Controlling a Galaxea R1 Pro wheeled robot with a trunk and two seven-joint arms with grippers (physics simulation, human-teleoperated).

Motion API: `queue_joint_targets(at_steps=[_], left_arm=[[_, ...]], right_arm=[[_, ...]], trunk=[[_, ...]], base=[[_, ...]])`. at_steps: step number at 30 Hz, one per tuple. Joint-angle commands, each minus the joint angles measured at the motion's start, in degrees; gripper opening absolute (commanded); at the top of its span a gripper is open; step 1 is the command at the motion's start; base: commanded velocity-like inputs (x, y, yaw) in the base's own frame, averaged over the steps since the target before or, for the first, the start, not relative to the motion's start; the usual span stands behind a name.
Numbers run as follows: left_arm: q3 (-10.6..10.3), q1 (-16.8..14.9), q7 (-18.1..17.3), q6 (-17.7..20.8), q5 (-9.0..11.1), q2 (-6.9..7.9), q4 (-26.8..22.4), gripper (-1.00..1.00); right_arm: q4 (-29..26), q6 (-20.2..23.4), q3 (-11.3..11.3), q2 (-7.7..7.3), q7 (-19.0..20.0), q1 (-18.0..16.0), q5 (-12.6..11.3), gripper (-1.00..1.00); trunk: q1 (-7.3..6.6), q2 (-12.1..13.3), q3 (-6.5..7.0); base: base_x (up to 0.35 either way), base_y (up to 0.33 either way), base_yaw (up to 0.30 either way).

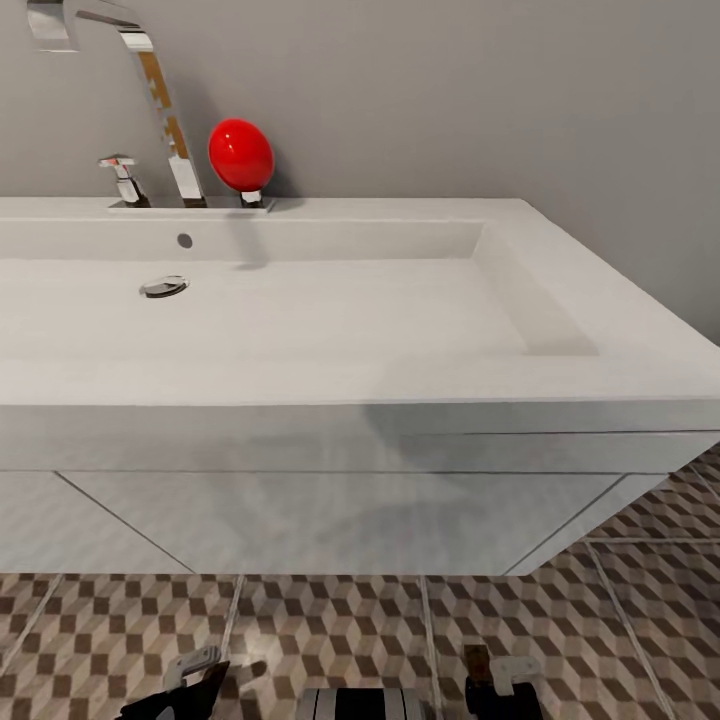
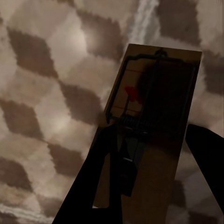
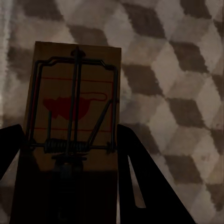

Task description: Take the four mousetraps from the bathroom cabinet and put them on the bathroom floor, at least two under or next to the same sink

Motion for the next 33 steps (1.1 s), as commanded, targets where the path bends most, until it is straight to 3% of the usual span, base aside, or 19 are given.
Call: queue_joint_targets(at_steps=[1, 10, 19, 23, 25, 30, 33], left_arm=[[-0.47, -0.01, 0.45, 0.22, 0.49, 0.12, -0.32, -1.0], [-0.5, -0.73, 0.69, 0.78, 0.33, 0.53, -2.16, -1.0], [-0.44, -4.37, 1.56, 0.8, 0.21, 0.76, -3.05, -1.0], [-0.48, -5.87, 2.48, 0.83, 0.2, 0.21, -3.07, -1.0], [-0.49, -6.14, 2.59, 0.83, 0.2, 0.05, -3.07, -1.0], [-0.61, -6.47, 2.59, 0.76, 0.2, -0.16, -2.58, -1.0], [-0.66, -6.5, 2.5, 0.75, 0.2, -0.24, -2.44, -1.0]], right_arm=[[0.02, -0.07, 0.37, -0.02, -0.33, -0.46, -0.15, -1.0], [-0.05, 0.12, 0.38, 0.49, -0.36, -2.69, -0.16, -1.0], [0.2, 0.06, 0.36, 0.58, -0.33, -2.99, -0.35, -1.0], [0.29, 0.23, 0.37, 0.57, -0.33, -3.0, -0.43, -1.0], [0.29, 0.84, 0.38, 0.58, -0.36, -3.0, -0.44, -1.0], [0.06, 6.98, 0.38, 0.58, -0.39, -3.3, -0.2, -1.0], [-0.01, 7.95, 0.38, 0.58, -0.35, -3.81, -0.16, -1.0]], trunk=[[-0.01, -0.02, -0.04], [-0.01, -0.02, -0.04], [-0.01, -0.02, -0.04], [-0.01, -0.02, -0.04], [-0.01, -0.02, -0.04], [-0.01, -0.02, -0.04], [-0.01, -0.02, -0.04]], base=[[0.0, 0.0, 0.0], [0.0, 0.0, 0.0], [0.0, 0.0, 0.0], [0.0, 0.0, 0.0], [0.0, 0.0, 0.0], [0.0, 0.0, 0.0], [0.0, 0.0, 0.0]])
